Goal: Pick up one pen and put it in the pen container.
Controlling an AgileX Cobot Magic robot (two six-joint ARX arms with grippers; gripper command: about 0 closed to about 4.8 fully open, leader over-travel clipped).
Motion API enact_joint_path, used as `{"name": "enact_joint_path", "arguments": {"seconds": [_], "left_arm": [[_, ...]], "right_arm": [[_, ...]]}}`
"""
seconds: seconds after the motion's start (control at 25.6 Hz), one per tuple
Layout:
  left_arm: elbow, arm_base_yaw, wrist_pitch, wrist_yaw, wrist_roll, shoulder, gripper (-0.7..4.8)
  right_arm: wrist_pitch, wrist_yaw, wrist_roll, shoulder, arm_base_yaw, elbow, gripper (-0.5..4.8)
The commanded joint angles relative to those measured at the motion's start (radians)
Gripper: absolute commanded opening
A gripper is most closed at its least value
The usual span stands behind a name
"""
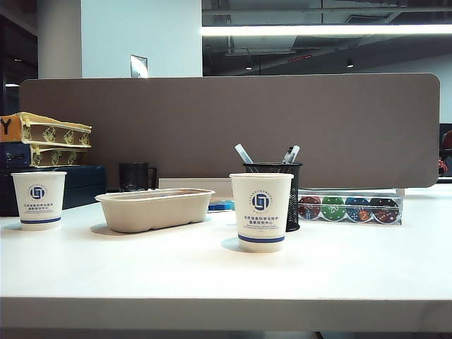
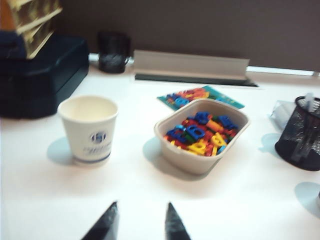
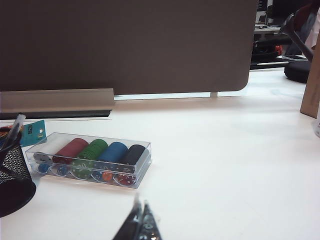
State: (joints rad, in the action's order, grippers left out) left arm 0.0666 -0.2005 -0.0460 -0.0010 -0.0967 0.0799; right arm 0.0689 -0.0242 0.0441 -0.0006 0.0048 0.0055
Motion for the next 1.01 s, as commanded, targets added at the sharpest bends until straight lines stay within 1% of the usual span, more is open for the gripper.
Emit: {"name": "enact_joint_path", "arguments": {"seconds": [0.04,0.23,0.51,0.98,1.01], "left_arm": [[0.004,0.011,-0.036,0.005,-0.016,-0.021,1.16],[0.004,0.012,-0.049,0.005,-0.016,-0.078,1.16],[0.005,0.015,-0.034,0.002,-0.016,-0.077,1.16],[0.005,0.106,-0.020,0.007,-0.016,-0.077,1.15],[0.005,0.106,-0.019,0.006,-0.016,-0.077,1.01]], "right_arm": [[0.010,0.001,0.000,-0.003,0.002,-0.005,-0.06],[0.010,0.001,0.000,-0.003,0.002,-0.005,-0.06],[0.010,0.001,0.000,-0.003,0.002,-0.005,-0.06],[0.010,0.001,0.000,-0.003,0.002,-0.005,-0.06],[0.010,0.000,0.000,-0.003,0.002,-0.005,-0.06]]}}
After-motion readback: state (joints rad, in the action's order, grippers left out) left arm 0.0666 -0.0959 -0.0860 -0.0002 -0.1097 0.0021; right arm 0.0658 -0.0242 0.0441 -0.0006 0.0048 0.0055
